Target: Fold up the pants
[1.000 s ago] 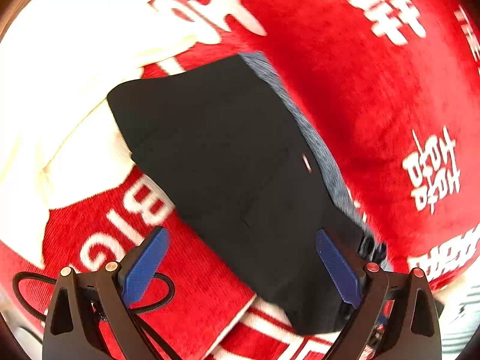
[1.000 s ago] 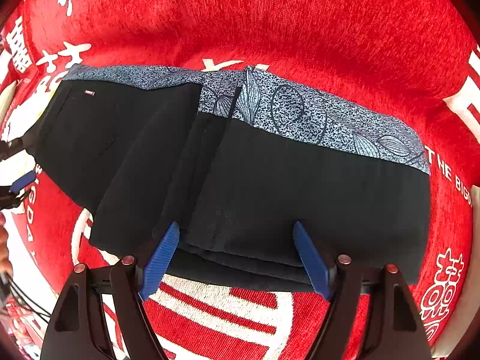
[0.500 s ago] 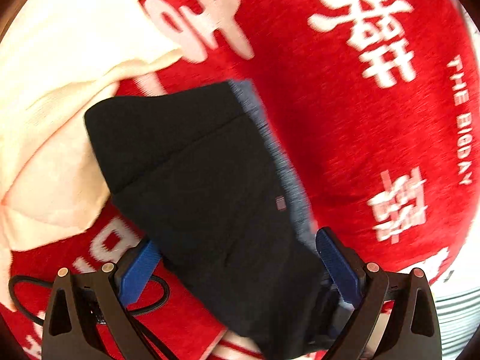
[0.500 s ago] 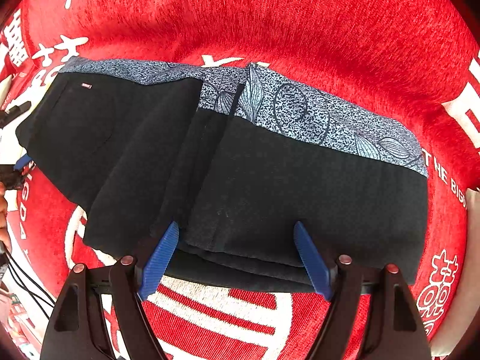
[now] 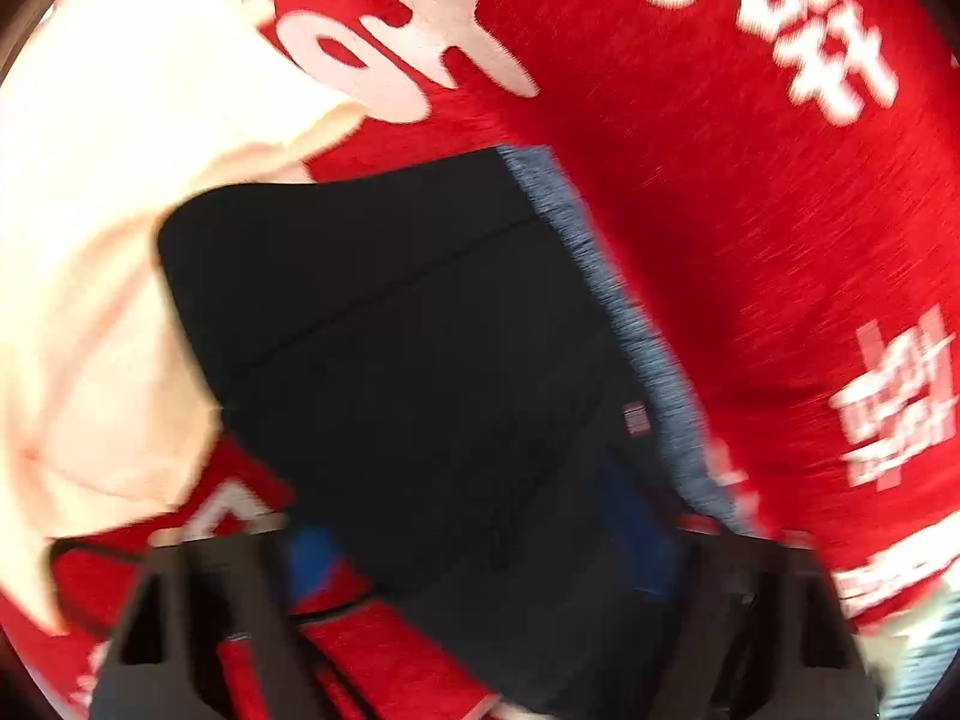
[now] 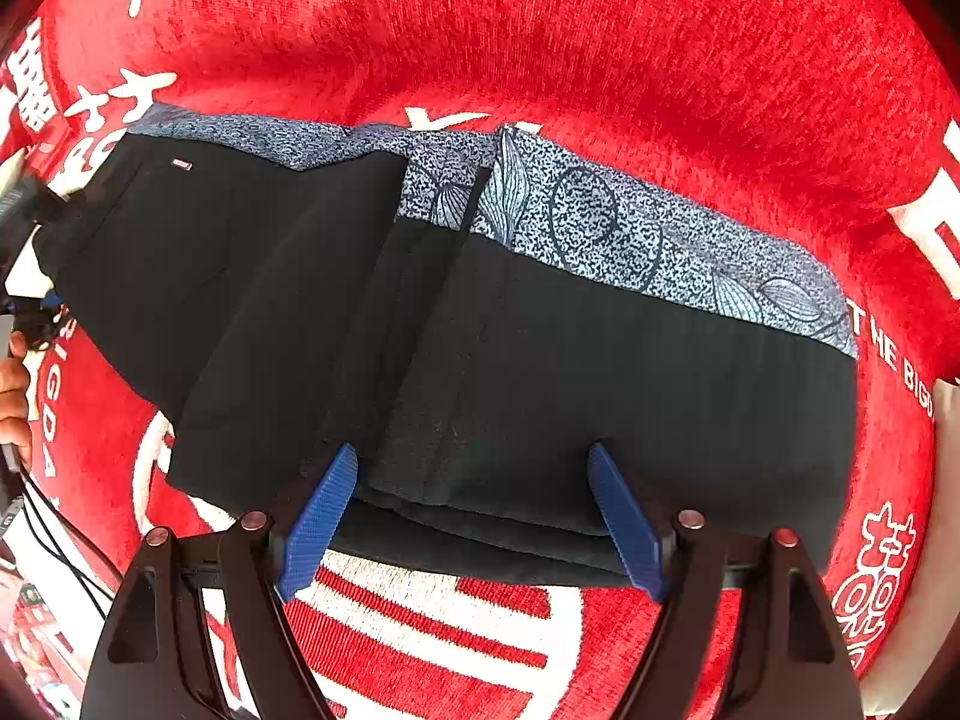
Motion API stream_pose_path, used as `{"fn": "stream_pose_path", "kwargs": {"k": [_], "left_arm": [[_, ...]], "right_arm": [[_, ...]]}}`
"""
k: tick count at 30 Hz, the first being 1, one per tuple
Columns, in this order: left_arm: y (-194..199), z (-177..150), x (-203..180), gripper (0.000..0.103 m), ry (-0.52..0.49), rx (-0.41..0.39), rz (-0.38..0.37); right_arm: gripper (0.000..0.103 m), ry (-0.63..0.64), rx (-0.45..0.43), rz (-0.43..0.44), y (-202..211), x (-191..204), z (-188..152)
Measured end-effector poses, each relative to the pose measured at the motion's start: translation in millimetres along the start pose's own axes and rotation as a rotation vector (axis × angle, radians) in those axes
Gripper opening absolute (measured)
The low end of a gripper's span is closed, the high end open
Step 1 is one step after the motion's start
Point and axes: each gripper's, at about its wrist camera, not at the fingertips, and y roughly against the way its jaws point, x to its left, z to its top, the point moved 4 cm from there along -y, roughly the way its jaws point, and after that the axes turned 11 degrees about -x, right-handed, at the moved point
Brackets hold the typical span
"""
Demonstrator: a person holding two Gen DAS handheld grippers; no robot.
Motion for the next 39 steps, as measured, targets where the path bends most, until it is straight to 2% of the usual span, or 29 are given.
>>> {"fn": "stream_pose_path", "kwargs": {"k": [1, 3, 5, 8, 12, 14, 17, 20, 23, 27, 30, 34, 37, 38, 39], "left_arm": [[2, 0, 2, 0.044, -0.026, 0.001, 0.039], [5, 0, 2, 0.034, -0.043, 0.002, 0.057], [12, 0, 1, 0.031, -0.095, -0.011, 0.086], [26, -7, -25, 0.029, -0.285, -0.076, 0.173], [41, -24, -57, 0.029, -0.484, -0.142, 0.217], [47, -36, -70, 0.029, -0.587, -0.169, 0.229], [49, -47, -84, 0.029, -0.68, -0.191, 0.246], [49, -49, -90, 0.029, -0.716, -0.201, 0.253], [48, -50, -94, 0.029, -0.736, -0.209, 0.257], [47, -49, -92, 0.029, -0.739, -0.208, 0.255], [48, -49, -90, 0.029, -0.737, -0.206, 0.252], [49, -53, -93, 0.029, -0.752, -0.215, 0.252], [49, -54, -94, 0.029, -0.758, -0.215, 0.253], [49, -54, -95, 0.029, -0.764, -0.212, 0.254], [48, -55, -96, 0.029, -0.772, -0.209, 0.256]], "right_arm": [[0.082, -0.001, 0.002, -0.003, 2, 0, 2], [0.082, -0.005, -0.014, -0.012, 11, -2, 10], [0.082, -0.015, -0.039, 0.005, 22, -2, 22], [0.082, -0.028, -0.046, 0.055, 33, 3, 44], [0.082, -0.049, -0.01, 0.204, 38, 24, 86], [0.082, -0.039, 0.005, 0.289, 41, 44, 113], [0.084, -0.002, 0.06, 0.423, 40, 86, 150], [0.085, 0.068, 0.153, 0.526, 32, 138, 180], [0.085, 0.16, 0.214, 0.575, 26, 188, 197], [0.086, 0.248, 0.297, 0.596, 11, 244, 203], [0.086, 0.33, 0.375, 0.569, -8, 274, 200], [0.086, 0.416, 0.467, 0.538, -31, 298, 187], [0.086, 0.441, 0.5, 0.503, -43, 299, 182], [0.081, 0.444, 0.501, 0.483, -47, 297, 180], [0.051, 0.44, 0.491, 0.468, -49, 292, 179]]}}
